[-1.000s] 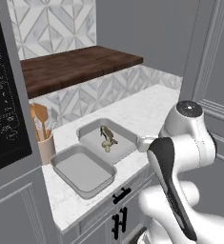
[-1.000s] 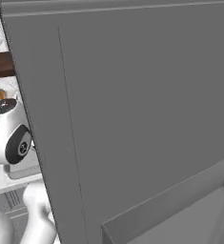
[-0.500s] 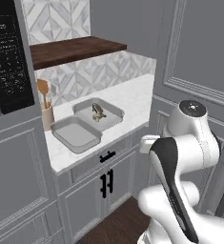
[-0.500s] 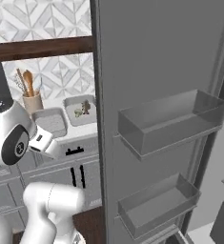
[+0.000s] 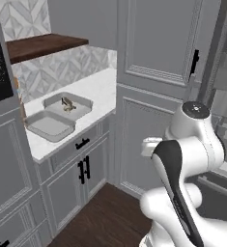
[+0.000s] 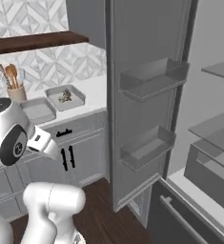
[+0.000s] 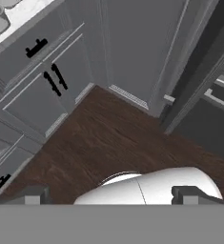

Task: Place one mushroom and one fish in each tupperware on the nearby counter, to pack two identical lunches.

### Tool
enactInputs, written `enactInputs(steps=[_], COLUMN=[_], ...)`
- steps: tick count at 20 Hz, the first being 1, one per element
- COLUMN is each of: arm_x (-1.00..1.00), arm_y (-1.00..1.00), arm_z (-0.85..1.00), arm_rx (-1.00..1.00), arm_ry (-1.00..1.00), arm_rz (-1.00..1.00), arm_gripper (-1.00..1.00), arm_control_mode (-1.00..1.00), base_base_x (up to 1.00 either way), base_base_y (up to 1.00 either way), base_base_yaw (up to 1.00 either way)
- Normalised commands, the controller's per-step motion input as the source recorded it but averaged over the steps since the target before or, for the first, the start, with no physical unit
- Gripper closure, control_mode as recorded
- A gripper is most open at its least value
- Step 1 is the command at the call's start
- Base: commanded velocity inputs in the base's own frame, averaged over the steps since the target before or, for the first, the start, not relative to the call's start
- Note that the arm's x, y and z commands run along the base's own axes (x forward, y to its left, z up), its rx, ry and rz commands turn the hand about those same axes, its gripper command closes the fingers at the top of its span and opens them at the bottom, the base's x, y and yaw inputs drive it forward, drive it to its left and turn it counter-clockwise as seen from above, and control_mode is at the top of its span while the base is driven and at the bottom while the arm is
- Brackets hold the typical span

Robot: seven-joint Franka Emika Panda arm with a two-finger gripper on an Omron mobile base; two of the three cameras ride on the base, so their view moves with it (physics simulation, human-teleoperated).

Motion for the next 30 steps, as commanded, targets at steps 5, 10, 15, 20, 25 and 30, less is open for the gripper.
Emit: enactInputs(steps=[5,10,15,20,25,30], arm_x=[0.0,0.0,0.0,0.0,0.0,0.0], arm_y=[0.0,0.0,0.0,0.0,0.0,0.0], arm_z=[0.0,0.0,0.0,0.0,0.0,0.0], arm_rx=[0.0,0.0,0.0,0.0,0.0,0.0], arm_ry=[0.0,0.0,0.0,0.0,0.0,0.0], arm_rz=[0.0,0.0,0.0,0.0,0.0,0.0], arm_gripper=[-1.0,-1.0,-1.0,-1.0,-1.0,-1.0], arm_control_mode=[1.0,1.0,1.0,1.0,1.0,1.0], base_base_x=[-0.15,-0.18,-0.26,-0.28,-0.1,0.33], base_base_y=[0.06,-0.28,-0.51,-0.62,-0.53,0.17], base_base_yaw=[-0.6,-0.46,-0.39,-0.36,-0.35,-0.35])
